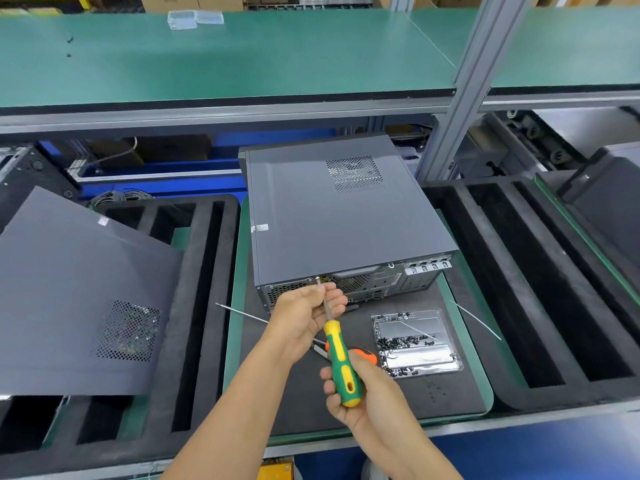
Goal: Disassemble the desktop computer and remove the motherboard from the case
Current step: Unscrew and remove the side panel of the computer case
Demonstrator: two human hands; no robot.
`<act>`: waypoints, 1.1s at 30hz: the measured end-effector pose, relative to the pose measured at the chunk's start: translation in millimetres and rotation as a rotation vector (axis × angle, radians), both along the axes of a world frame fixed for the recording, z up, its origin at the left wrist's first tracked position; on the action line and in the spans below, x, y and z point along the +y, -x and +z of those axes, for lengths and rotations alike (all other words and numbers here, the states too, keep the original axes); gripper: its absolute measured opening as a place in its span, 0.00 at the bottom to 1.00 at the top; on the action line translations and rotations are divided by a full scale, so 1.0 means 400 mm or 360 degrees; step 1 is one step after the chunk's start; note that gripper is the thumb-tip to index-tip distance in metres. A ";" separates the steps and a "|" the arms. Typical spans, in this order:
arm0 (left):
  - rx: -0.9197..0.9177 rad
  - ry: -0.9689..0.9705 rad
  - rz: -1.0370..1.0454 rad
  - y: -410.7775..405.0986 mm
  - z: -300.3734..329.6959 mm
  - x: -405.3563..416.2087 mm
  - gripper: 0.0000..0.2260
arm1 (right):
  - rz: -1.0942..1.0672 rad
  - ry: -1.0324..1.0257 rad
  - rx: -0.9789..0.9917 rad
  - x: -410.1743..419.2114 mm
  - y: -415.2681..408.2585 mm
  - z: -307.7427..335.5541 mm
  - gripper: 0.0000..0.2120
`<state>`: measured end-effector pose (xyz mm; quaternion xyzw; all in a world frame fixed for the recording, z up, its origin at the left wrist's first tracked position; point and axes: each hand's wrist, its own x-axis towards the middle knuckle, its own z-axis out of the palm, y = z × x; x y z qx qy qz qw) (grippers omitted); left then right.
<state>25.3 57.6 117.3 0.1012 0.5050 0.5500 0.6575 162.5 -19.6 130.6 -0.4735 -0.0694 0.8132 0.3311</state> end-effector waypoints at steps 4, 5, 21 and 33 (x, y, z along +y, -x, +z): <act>0.0182 0.0005 0.0016 0.006 -0.007 -0.014 0.08 | -0.0011 -0.0137 -0.0159 -0.003 -0.004 -0.017 0.12; 0.0231 0.0005 0.0008 0.007 -0.006 -0.016 0.08 | -0.0006 -0.0172 -0.0200 -0.004 -0.003 -0.019 0.12; 0.0033 0.0021 0.0073 0.001 -0.002 -0.006 0.08 | -0.0037 -0.0159 -0.0239 -0.001 -0.003 -0.011 0.11; -0.0013 -0.0004 0.0121 -0.006 -0.003 0.001 0.06 | 0.0011 0.0089 0.0071 0.009 -0.004 -0.003 0.21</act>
